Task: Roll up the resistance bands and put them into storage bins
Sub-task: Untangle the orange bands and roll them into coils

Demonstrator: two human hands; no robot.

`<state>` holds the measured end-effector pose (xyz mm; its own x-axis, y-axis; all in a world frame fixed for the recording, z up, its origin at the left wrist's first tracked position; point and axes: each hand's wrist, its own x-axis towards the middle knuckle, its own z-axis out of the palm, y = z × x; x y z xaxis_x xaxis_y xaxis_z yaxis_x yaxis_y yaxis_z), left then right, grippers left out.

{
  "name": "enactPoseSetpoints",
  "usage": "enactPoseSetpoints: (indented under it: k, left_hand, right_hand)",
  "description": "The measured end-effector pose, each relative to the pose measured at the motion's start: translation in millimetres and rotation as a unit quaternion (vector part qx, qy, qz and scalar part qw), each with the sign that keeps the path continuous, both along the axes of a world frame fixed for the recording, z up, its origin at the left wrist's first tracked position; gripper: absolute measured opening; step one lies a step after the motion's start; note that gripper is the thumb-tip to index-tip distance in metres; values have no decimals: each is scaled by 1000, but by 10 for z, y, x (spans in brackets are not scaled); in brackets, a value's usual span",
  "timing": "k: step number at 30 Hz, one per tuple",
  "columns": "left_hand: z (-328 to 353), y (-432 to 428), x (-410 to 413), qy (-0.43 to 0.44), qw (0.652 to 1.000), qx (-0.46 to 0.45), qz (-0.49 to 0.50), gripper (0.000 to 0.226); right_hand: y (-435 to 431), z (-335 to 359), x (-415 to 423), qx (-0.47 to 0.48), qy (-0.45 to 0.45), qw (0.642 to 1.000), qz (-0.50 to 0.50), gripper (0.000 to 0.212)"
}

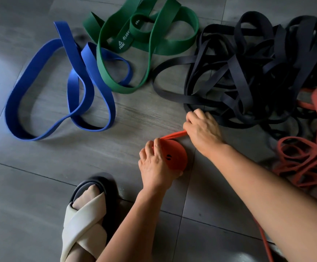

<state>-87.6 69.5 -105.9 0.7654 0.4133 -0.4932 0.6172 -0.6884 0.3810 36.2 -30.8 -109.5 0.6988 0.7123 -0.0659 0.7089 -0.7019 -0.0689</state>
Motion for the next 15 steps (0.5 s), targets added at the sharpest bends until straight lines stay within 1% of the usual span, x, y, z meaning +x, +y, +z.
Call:
enactPoseSetpoints:
  k: [1,4,5,6,7,9,11,12,15]
  left_hand:
    - [5,-12,-9,-3,1000,0,2,108]
    - [19,-42,-46,-9,1000,1,4,109]
    - [22,-48,-56,-9,1000,-1,3,109]
    - [23,-52,-56,-10,1000,-3,3,109]
    - [27,-55,-48,-10,1000,-4,2,109]
    - [31,-57,-38,-7,1000,-3,3,109]
    - [27,-59,-40,-6,1000,-1,5,110]
    - [23,-63,-42,-6,1000,-1,4,110]
    - [11,-62,-45,-3,1000,4,-1,110]
  right_hand:
    - [-15,26,-15,-8,11,1000,-5,23]
    - [-147,10,-127,-29,151,986,-60,12]
    - [-221,-7,-203,-20,204,975,-86,15]
    - [-290,-39,-303,15,242,962,-123,17]
    - [-323,-41,-401,60,260,952,-152,17]
    - [-309,-83,-575,137,250,939,-193,11]
    - [-294,-172,-666,154,200,946,-202,6]
    - [-287,-177,-674,156,183,949,-203,10]
    - [-319,-167,-712,163,173,957,-165,38]
